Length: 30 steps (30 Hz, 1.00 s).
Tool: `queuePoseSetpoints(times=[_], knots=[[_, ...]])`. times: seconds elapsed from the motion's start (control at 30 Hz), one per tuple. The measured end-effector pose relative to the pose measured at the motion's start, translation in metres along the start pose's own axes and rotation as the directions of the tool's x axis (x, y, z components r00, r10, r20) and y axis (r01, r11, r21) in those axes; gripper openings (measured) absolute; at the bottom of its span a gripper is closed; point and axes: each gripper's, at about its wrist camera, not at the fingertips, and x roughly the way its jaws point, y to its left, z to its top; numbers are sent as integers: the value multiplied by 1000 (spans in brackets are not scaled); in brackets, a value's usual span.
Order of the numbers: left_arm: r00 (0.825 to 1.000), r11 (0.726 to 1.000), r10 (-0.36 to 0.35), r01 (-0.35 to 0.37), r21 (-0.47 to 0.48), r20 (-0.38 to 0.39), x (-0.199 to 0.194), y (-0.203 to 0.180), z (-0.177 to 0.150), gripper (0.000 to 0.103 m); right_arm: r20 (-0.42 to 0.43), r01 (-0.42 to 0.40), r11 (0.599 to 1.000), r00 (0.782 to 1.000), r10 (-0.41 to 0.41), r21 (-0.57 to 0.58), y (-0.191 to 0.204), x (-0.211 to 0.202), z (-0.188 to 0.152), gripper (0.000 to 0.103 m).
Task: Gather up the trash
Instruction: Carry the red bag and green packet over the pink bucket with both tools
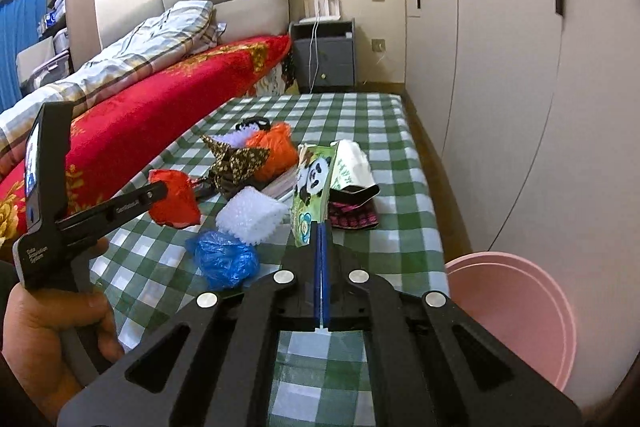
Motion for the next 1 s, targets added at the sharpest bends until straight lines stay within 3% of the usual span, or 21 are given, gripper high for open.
queuePoseSetpoints(times=[0.5, 1.0], knots=[[998, 997, -18, 13, 81, 53, -40, -7, -10, 22, 42, 34, 999, 999, -33, -18, 1, -35, 3, 0], [994, 988, -81, 70, 140, 77, -58, -22, -17, 22, 58, 84, 996, 995, -82, -31, -4, -59, 2, 0]])
